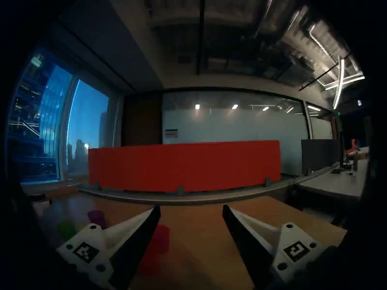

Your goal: Pour water

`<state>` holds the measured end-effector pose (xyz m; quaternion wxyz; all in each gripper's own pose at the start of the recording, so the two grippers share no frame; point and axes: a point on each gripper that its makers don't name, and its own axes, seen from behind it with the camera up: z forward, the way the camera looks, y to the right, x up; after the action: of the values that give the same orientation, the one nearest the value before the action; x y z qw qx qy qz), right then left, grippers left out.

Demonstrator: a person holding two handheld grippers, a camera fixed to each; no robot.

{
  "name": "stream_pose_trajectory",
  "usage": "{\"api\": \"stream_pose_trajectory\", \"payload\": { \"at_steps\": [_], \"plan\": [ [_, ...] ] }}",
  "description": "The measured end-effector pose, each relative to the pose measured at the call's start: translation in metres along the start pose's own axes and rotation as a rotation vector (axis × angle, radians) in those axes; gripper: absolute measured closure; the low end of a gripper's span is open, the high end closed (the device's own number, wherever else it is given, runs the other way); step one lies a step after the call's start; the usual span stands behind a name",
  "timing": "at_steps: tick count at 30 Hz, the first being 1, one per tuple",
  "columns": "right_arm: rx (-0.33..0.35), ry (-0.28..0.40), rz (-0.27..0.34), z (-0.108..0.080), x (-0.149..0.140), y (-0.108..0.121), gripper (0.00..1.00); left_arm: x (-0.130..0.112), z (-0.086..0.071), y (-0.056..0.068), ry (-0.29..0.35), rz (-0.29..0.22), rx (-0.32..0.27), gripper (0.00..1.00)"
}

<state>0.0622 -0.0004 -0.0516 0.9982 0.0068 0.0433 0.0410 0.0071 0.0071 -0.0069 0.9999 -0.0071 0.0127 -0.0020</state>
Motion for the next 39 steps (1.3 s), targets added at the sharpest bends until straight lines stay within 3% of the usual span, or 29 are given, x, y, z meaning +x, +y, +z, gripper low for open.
{"api": "stream_pose_trajectory", "payload": {
  "at_steps": [24, 39],
  "plan": [
    [0.003, 0.002, -0.003, -0.001, 0.001, 0.001, 0.01, -0.006, 0.007, -0.002, -0.025, 0.002, -0.007, 0.04],
    [-0.014, 0.024, -0.037, -0.002, 0.000, 0.016, 0.01, -0.007, 0.006, -0.001, -0.025, 0.003, -0.007, 0.04]
  ]
}}
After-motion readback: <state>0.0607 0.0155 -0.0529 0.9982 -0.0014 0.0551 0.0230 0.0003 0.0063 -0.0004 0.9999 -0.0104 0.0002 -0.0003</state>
